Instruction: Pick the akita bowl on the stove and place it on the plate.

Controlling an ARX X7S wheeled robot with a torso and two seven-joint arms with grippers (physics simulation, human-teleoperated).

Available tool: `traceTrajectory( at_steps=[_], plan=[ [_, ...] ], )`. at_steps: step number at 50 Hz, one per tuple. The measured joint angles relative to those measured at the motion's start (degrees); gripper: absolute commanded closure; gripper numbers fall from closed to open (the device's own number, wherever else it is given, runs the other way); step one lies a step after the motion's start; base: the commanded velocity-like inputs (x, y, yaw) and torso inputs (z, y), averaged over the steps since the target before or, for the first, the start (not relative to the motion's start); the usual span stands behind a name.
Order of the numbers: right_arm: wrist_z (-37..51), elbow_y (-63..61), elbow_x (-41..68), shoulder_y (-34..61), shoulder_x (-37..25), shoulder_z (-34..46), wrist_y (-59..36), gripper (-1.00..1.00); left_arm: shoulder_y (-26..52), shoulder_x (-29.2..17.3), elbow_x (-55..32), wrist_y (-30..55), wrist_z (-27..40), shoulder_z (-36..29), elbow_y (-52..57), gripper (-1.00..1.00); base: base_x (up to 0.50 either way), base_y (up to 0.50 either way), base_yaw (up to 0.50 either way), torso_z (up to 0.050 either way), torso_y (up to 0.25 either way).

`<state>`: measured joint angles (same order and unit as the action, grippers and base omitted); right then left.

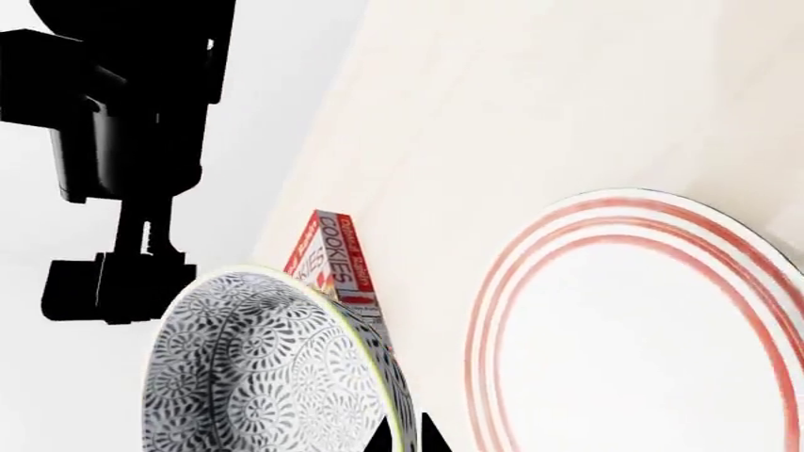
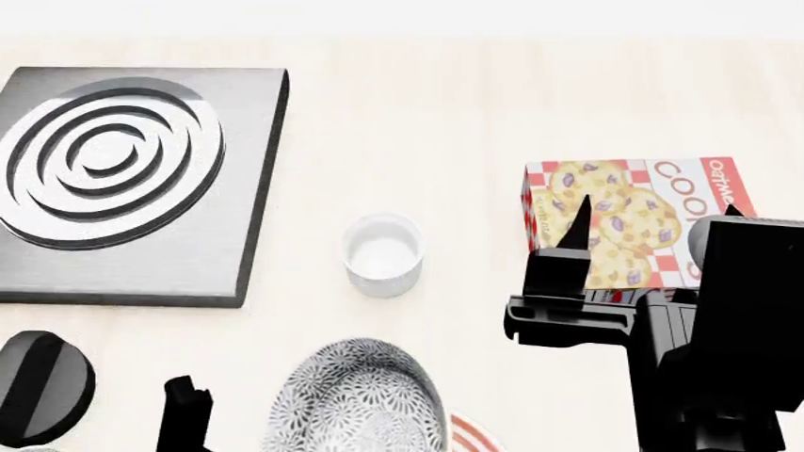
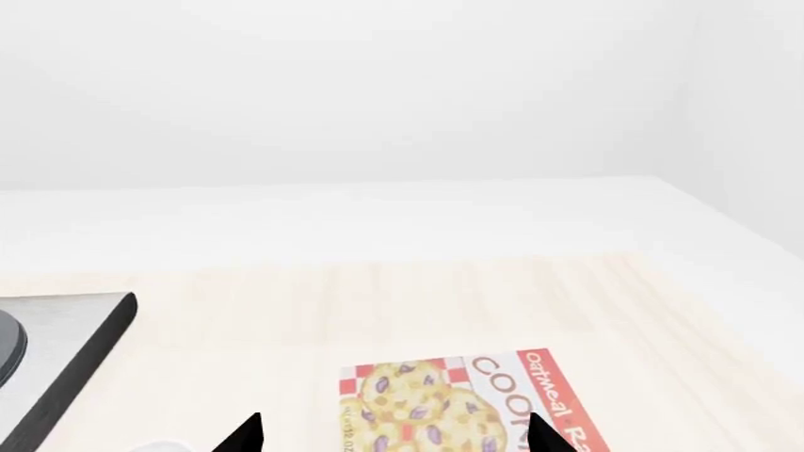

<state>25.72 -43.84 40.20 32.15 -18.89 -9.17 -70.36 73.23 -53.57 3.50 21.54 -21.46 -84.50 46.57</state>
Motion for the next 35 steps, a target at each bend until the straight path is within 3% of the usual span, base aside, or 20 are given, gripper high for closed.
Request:
traceTrajectory(
  at_steps=[35],
  plan=[
    [0.78,0.49,0.83,-0.15,-0.62,0.48,0.91,-1.00,-2.85,4.99,-0.60,2.77,0.34,-1.36,-3.36,1.00,0.00,0.00,0.00,0.000,0.000]
  ],
)
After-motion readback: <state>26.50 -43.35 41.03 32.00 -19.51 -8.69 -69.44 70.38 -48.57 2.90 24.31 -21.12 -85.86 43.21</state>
